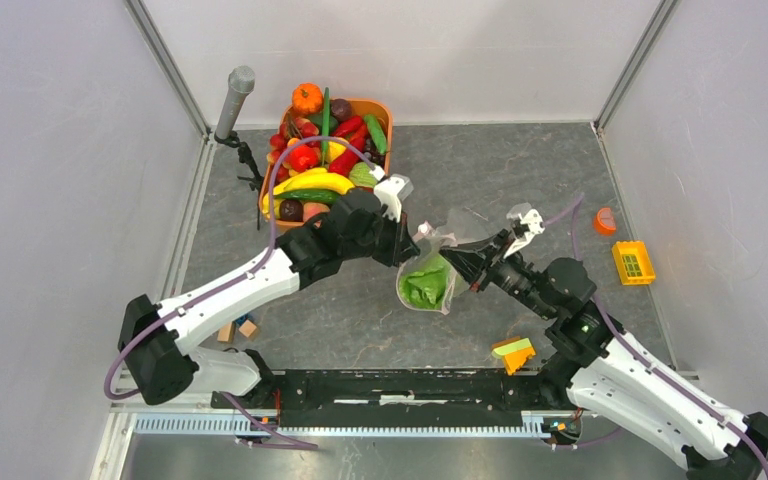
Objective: Place the food in the zip-top bag and seal the zipper
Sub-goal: Adjust the zipper food storage bag at the center of the board.
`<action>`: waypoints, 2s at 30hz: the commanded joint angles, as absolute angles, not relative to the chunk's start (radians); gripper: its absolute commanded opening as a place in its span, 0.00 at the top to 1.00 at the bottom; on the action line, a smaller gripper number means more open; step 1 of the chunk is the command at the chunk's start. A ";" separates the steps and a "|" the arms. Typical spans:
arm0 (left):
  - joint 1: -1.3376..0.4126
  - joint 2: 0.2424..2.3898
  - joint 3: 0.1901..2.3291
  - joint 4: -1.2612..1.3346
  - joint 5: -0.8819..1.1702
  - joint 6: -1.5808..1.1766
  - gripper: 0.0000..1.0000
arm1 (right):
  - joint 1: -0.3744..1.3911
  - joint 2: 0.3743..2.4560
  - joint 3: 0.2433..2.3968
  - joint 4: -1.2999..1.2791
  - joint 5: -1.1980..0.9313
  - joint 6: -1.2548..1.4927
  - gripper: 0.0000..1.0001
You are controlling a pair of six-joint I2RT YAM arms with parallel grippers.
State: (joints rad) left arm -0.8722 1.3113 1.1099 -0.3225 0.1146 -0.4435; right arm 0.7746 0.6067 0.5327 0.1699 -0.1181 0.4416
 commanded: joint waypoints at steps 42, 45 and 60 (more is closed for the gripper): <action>-0.844 1.424 1.349 -0.348 0.006 -0.274 0.91 | 0.773 0.626 0.592 0.137 -0.042 0.423 1.00; -0.840 1.399 1.336 -0.339 0.015 -0.278 0.47 | 0.775 0.638 0.615 0.118 -0.030 0.408 1.00; -0.802 1.152 1.279 -0.478 -0.111 -0.195 0.00 | 0.774 0.633 0.486 0.258 0.065 0.508 1.00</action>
